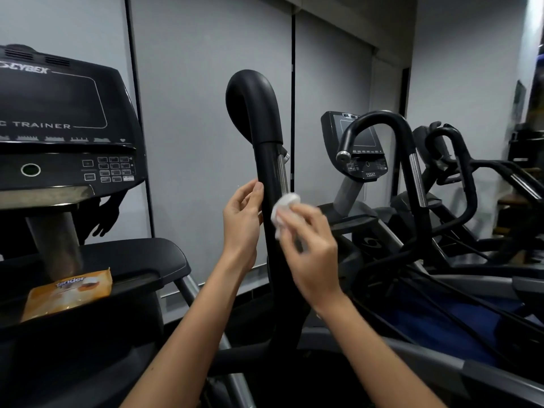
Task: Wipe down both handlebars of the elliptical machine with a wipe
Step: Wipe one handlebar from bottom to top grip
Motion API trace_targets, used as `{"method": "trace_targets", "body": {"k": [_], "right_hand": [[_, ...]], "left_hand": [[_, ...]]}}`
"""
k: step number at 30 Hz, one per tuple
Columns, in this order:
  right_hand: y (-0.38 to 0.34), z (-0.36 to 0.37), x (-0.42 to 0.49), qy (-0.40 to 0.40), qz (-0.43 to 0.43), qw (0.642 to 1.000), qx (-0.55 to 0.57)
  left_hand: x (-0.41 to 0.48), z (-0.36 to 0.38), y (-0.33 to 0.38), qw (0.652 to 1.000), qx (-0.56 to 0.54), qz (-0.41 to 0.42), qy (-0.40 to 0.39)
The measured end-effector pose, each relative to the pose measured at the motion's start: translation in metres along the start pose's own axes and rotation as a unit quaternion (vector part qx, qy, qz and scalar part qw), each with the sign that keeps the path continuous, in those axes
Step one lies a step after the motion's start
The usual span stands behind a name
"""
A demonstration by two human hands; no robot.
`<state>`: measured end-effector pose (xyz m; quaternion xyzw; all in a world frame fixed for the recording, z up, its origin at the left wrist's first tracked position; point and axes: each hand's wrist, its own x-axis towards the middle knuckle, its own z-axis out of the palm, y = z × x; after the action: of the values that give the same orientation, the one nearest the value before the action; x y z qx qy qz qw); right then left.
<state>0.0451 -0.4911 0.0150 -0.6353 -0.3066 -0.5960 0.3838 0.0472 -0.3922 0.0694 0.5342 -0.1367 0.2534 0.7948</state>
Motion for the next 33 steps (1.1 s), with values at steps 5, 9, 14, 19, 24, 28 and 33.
{"method": "trace_targets", "body": {"k": [5, 9, 14, 19, 24, 28, 33], "right_hand": [[0.002, 0.004, 0.004, 0.011, -0.059, 0.998, -0.035], [-0.005, 0.011, 0.047, 0.034, 0.15, 0.983, 0.097], [0.003, 0.005, 0.049, -0.035, 0.353, 0.898, 0.262], [-0.004, -0.005, 0.004, -0.009, 0.343, 0.912, 0.224], [-0.019, 0.009, 0.012, 0.016, 0.036, 0.999, -0.008], [-0.011, 0.015, 0.06, 0.04, 0.185, 0.978, 0.091], [-0.004, 0.007, 0.068, -0.017, 0.367, 0.888, 0.278]], "left_hand": [[0.0, 0.0, 0.002, 1.0, 0.013, -0.005, 0.015], [-0.001, 0.0, 0.005, 1.0, 0.017, -0.003, -0.003], [0.001, -0.003, 0.002, 0.999, 0.03, 0.01, -0.011], [0.003, -0.005, -0.001, 1.0, 0.015, 0.015, -0.02], [0.005, -0.006, -0.003, 1.0, 0.0, 0.009, -0.025], [0.005, -0.008, -0.003, 0.999, -0.001, 0.015, -0.042], [0.004, -0.01, -0.002, 0.998, 0.011, 0.028, -0.053]]}}
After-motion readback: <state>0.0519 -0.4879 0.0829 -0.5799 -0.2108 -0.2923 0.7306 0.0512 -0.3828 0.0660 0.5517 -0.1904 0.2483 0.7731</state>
